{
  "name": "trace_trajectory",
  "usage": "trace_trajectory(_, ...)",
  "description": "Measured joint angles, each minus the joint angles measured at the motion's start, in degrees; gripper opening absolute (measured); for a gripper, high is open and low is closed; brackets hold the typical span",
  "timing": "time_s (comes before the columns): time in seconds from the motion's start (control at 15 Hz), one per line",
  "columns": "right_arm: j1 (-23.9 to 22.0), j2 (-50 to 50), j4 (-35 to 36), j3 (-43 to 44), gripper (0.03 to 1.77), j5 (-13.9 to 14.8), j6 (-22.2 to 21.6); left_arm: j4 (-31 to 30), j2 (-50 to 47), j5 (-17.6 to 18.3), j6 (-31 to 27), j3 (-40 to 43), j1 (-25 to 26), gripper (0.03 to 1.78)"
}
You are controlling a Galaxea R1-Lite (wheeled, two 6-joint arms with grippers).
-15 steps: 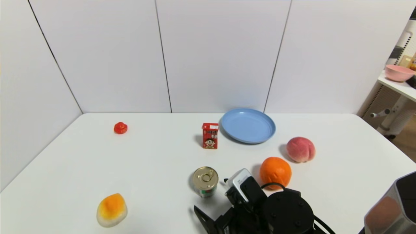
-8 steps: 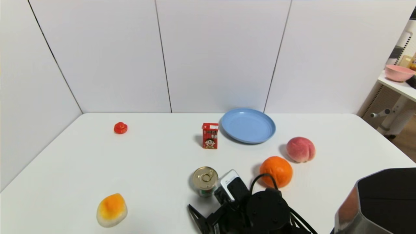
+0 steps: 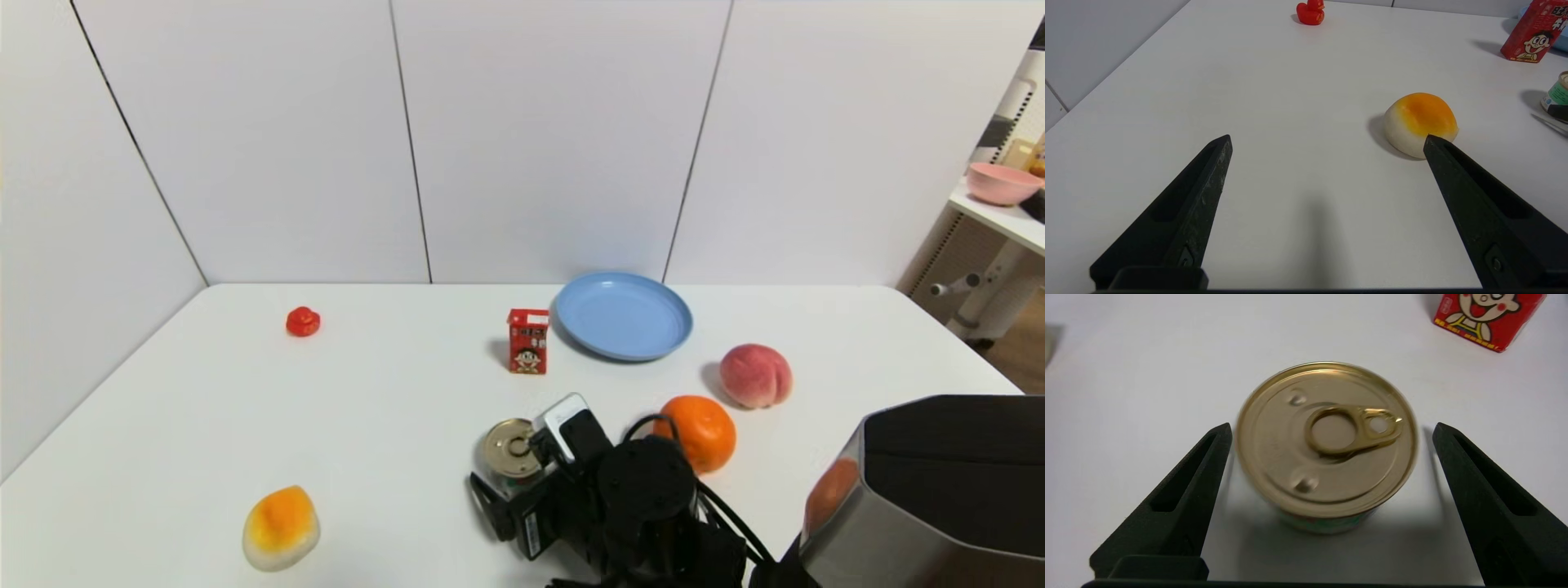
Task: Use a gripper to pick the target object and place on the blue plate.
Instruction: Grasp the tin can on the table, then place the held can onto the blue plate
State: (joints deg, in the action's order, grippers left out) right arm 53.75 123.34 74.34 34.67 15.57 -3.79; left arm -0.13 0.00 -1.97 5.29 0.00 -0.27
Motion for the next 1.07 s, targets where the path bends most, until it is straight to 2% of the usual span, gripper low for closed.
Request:
trace_trajectory(0.27, -1.13, 0.68, -0.67, 1.51, 1.69, 0.0, -0.22, 0.0, 0.0, -0.02, 0.0, 0.0, 0.0, 1.69)
trace_trajectory(0.53, -1.27, 0.85, -0.96, 1.95, 1.11, -0.09, -0.3, -0.02, 0.0, -0.02, 0.0, 0.0, 0.0, 1.69)
trace_trajectory(0.6, -1.3, 0.88, -0.99, 1.96, 1.04, -0.09, -0.32, -0.02, 0.0, -0.02, 0.02, 0.0, 0.0, 1.69)
trace_trajectory(1.07, -1.3, 0.59, -0.83, 2.16, 1.0, 0.16, -0.45, 0.0, 0.0, 0.0, 0.0, 0.0, 0.0, 1.69)
